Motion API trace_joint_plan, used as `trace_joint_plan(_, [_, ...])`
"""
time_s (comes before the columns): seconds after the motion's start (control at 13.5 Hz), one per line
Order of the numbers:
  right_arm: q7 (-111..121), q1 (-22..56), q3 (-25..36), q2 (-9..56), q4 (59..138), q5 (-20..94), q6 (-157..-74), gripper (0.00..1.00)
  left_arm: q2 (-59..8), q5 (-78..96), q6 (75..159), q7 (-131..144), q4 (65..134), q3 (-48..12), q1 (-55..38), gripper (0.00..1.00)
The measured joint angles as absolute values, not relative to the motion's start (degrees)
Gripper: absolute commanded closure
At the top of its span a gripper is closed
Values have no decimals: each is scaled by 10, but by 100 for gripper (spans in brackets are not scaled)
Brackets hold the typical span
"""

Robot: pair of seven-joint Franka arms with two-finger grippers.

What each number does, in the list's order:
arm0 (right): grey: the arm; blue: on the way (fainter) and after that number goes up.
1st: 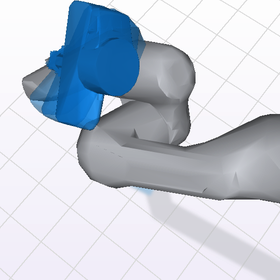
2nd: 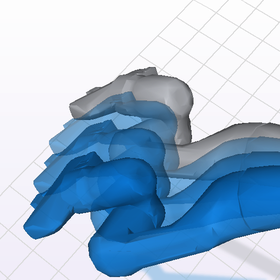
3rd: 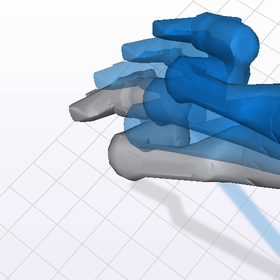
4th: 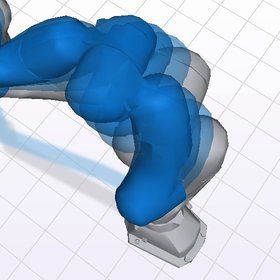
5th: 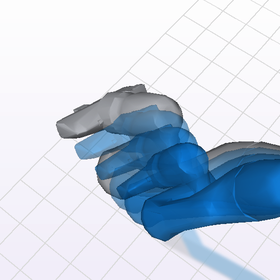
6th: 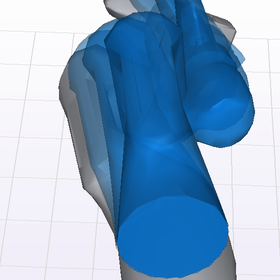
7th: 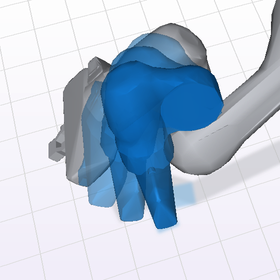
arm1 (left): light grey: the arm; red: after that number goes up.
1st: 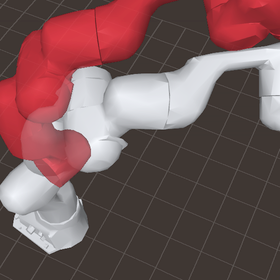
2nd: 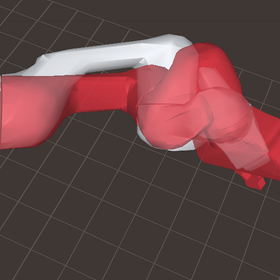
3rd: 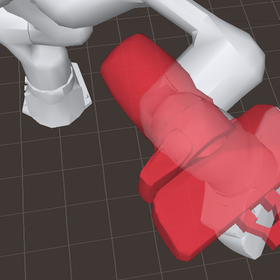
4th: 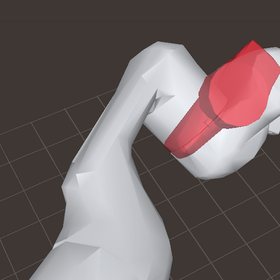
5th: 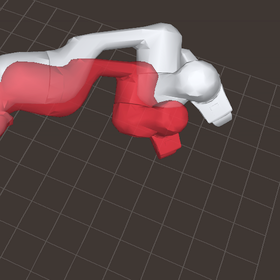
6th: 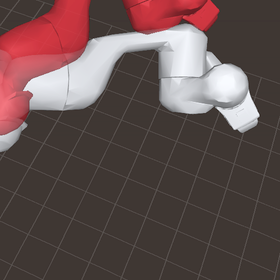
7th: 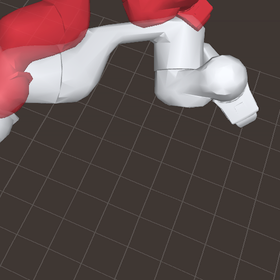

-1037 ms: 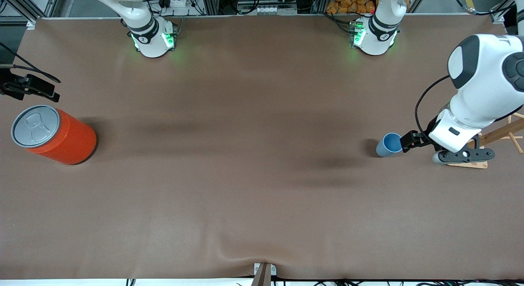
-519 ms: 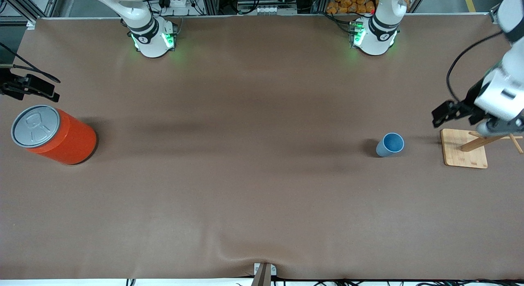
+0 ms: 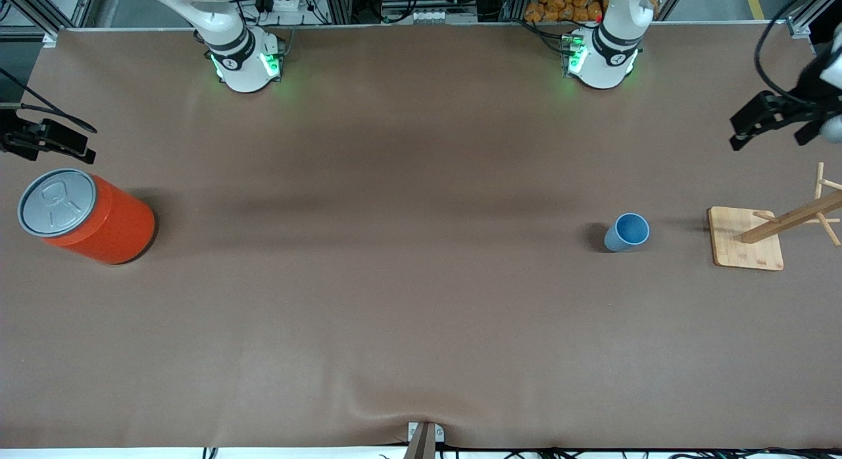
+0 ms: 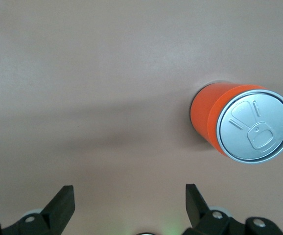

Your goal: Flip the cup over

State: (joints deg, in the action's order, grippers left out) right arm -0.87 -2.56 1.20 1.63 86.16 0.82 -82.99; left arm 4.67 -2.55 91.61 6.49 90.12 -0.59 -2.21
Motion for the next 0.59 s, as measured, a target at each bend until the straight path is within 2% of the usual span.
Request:
trace_joint_plan(0.22, [-9, -26, 11, 17, 862, 8, -830, 0, 39, -10, 888, 3, 888, 23, -20, 0])
trace_joint_plan(0.59, [-9, -26, 11, 18, 862, 8, -830, 0, 30, -5, 884, 12, 888, 28, -20, 0])
